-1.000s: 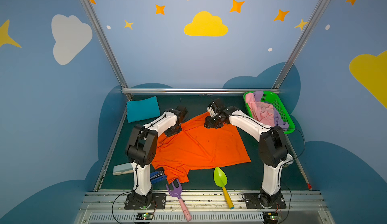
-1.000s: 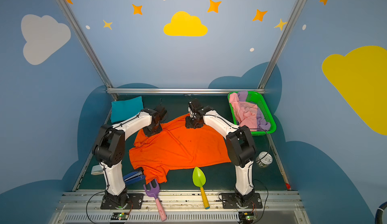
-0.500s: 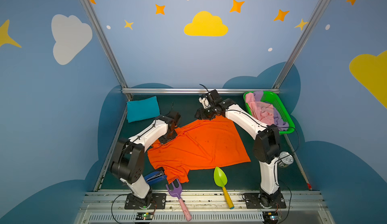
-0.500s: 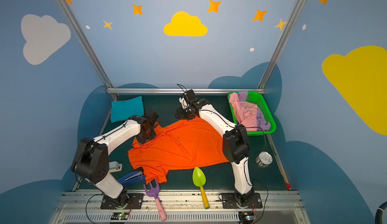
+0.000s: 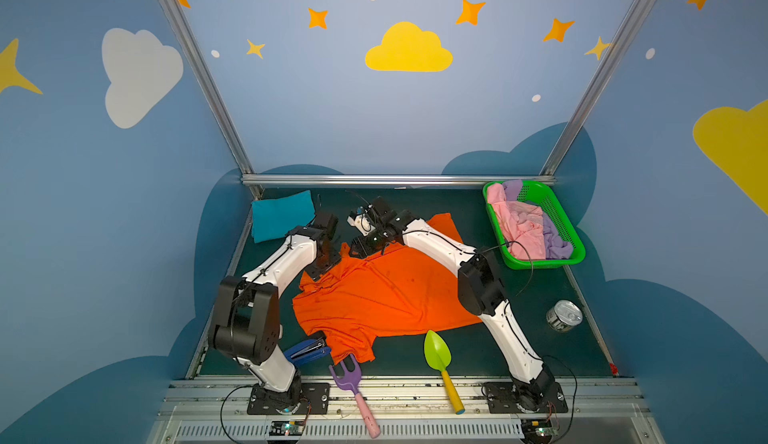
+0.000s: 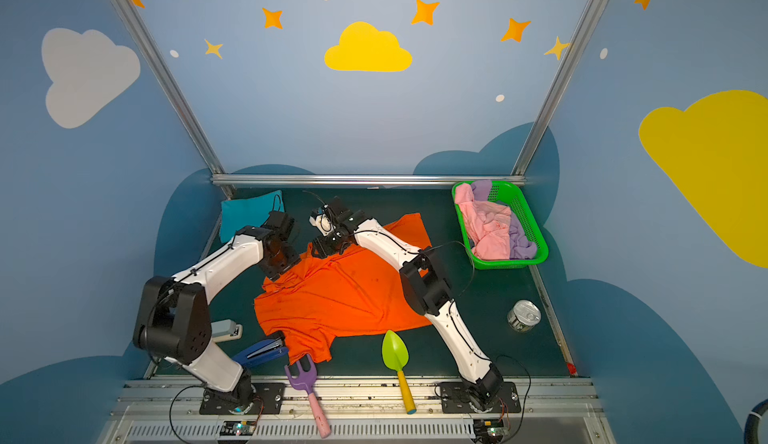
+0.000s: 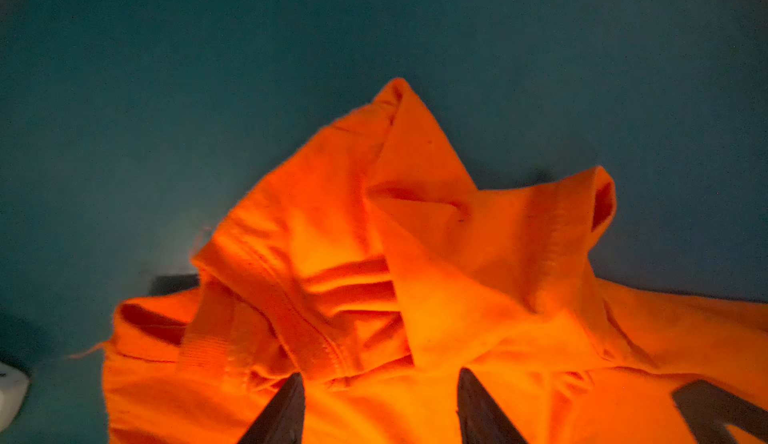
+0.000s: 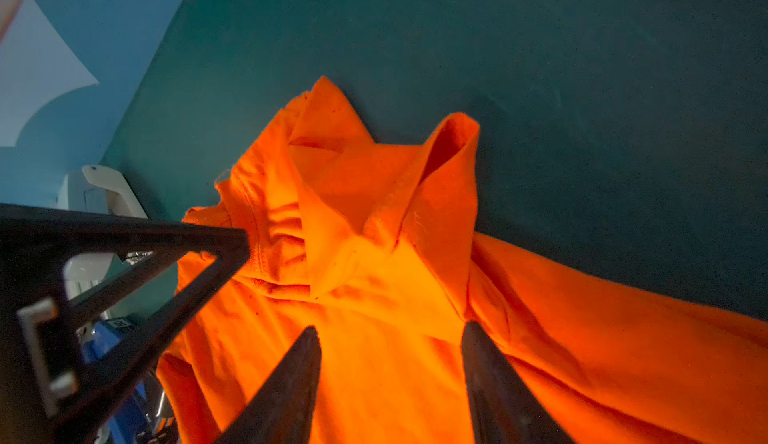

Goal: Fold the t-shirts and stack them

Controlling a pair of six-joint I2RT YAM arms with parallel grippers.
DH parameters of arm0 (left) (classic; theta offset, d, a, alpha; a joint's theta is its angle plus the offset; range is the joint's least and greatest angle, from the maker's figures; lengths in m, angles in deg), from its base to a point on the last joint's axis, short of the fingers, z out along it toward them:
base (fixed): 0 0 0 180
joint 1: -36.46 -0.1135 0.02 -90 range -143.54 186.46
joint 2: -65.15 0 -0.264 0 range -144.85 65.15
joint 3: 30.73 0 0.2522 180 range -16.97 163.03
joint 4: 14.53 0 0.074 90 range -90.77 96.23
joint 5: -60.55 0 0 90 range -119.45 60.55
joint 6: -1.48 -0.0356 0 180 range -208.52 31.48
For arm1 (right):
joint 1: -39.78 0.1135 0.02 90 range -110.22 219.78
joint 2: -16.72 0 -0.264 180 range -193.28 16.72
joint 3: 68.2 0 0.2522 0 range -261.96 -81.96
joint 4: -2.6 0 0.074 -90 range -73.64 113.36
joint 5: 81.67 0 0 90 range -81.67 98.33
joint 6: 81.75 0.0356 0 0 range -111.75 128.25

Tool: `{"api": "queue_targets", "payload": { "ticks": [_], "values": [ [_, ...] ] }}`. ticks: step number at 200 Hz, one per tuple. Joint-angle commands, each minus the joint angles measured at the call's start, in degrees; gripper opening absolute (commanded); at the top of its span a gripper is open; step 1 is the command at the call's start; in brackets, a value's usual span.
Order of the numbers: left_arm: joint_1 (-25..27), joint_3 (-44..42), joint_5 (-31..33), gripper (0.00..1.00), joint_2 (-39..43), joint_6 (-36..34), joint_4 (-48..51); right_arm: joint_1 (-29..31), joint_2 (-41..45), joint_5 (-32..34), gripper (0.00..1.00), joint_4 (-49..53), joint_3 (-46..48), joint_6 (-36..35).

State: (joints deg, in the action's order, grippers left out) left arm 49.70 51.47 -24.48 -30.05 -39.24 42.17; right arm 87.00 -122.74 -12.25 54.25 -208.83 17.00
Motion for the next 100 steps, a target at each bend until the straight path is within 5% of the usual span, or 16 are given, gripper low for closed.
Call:
{"api": "queue_targets", "payload": {
  "ticks": [1, 78, 100],
  "values": [
    [0.90, 2.51, -2.22, 0.59, -2.80, -0.76, -1.67, 1.47, -0.84, 1.83, 0.55, -0.81, -1.28, -5.29],
    [-0.03, 5.45, -1.36, 0.56, -12.46, 0.14, -3.99, 2.41, -4.45, 7.85, 0.50, -5.60, -1.41, -4.98],
    [-0.64, 6.21, -1.63, 0.34, -14.20, 0.13, -3.86, 2.44, -5.48, 8.83, 0.50, -5.80, -1.72, -5.52]
  ]
}}
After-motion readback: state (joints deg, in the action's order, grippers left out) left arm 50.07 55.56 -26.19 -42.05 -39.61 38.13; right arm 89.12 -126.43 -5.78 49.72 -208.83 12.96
